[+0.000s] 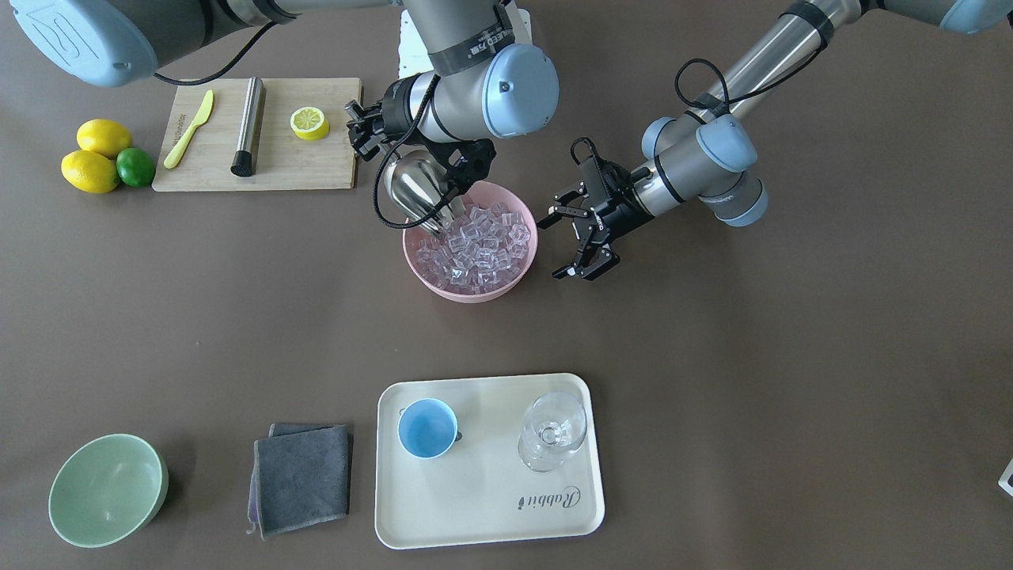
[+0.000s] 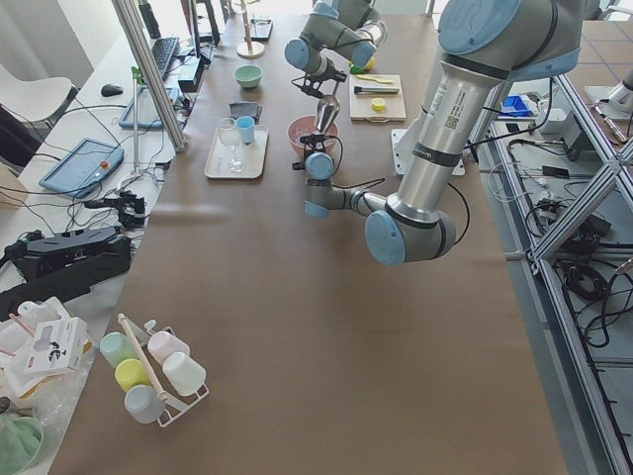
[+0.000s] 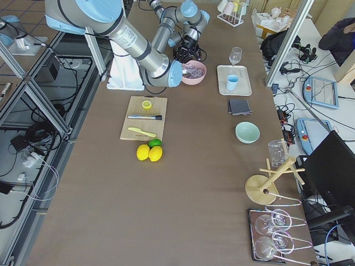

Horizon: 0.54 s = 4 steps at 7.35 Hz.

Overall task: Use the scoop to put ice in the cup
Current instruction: 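Swing the right arm over and lower the scoop into the pink bowl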

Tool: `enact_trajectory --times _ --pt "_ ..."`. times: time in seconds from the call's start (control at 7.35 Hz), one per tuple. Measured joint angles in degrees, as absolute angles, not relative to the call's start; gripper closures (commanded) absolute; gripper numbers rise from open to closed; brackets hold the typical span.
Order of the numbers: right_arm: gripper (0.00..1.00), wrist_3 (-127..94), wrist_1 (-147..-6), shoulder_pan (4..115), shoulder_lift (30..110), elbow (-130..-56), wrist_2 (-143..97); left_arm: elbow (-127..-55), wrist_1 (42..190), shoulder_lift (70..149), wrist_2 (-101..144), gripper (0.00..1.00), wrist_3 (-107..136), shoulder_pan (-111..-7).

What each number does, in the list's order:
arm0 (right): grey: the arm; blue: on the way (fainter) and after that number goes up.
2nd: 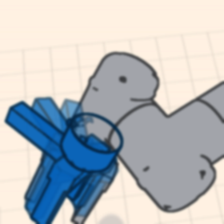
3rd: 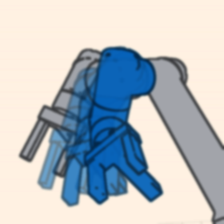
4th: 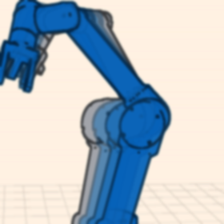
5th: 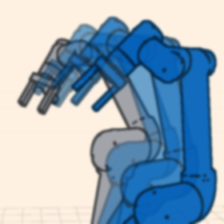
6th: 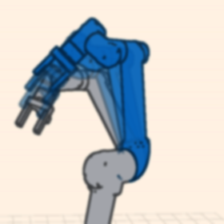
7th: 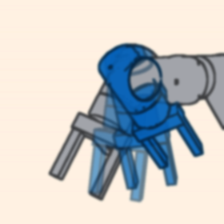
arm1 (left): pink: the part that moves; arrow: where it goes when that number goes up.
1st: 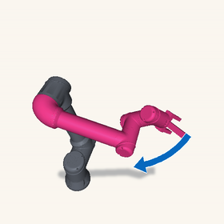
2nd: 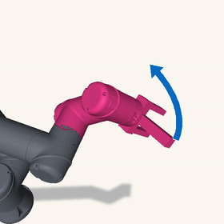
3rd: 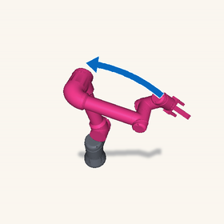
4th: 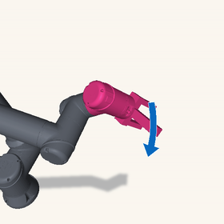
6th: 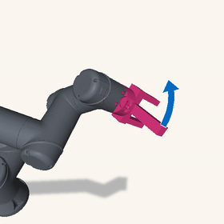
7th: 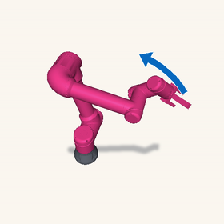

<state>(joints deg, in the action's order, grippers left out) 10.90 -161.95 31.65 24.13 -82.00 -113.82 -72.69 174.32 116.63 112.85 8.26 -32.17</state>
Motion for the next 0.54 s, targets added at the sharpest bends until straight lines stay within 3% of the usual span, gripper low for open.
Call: enact_trajectory --times 0.54 --pt "1.0 9.44 -156.67 30.87 24.36 -78.43 -113.61 -72.72 174.29 116.63 112.85 0.02 8.26 -32.18"
